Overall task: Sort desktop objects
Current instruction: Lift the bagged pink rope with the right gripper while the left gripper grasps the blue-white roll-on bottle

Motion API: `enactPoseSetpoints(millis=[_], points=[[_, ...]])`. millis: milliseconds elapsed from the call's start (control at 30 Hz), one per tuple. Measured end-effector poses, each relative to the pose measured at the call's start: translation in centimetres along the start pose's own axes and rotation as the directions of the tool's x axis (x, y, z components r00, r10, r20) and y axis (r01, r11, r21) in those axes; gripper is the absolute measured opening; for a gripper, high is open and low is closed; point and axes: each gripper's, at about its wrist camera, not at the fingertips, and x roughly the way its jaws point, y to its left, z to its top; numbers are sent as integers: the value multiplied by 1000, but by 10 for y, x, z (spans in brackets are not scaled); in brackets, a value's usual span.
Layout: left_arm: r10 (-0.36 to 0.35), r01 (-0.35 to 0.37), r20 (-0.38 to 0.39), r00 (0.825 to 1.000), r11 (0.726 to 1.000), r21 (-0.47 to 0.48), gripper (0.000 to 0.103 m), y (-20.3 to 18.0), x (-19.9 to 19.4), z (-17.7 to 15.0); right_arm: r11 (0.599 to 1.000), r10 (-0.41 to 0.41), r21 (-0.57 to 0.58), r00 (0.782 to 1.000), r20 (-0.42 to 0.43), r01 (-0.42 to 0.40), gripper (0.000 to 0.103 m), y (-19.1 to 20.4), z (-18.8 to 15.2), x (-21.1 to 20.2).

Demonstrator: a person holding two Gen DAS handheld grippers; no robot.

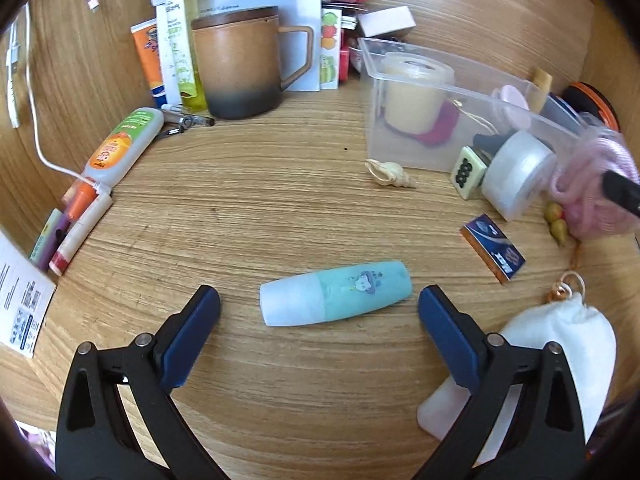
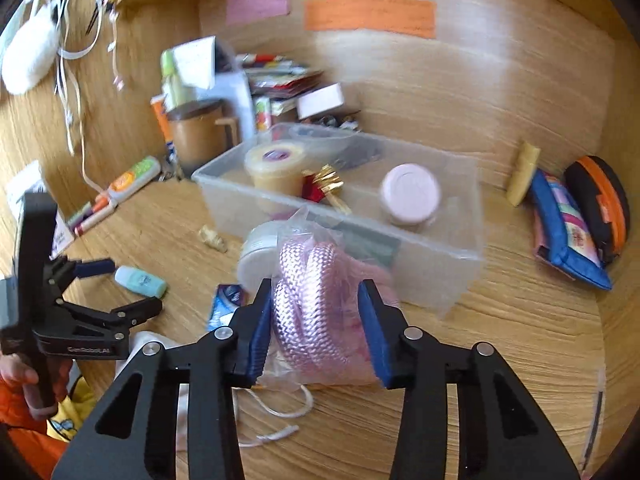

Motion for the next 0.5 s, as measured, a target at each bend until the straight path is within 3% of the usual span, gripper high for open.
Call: enactPoseSetpoints(millis=[200, 300, 500], points=[[56, -56, 9, 998, 998, -41, 101, 2, 1, 1, 997, -64, 53, 998, 29, 63, 38, -34, -4, -18], [62, -61, 18, 998, 997, -52, 95, 3, -1, -2, 994, -89, 61, 996, 9, 88, 38, -48, -8, -14], [55, -53, 39, 998, 997, -47, 82, -1, -5, -4, 997, -59, 41, 998, -33, 61, 38, -52, -10, 6]])
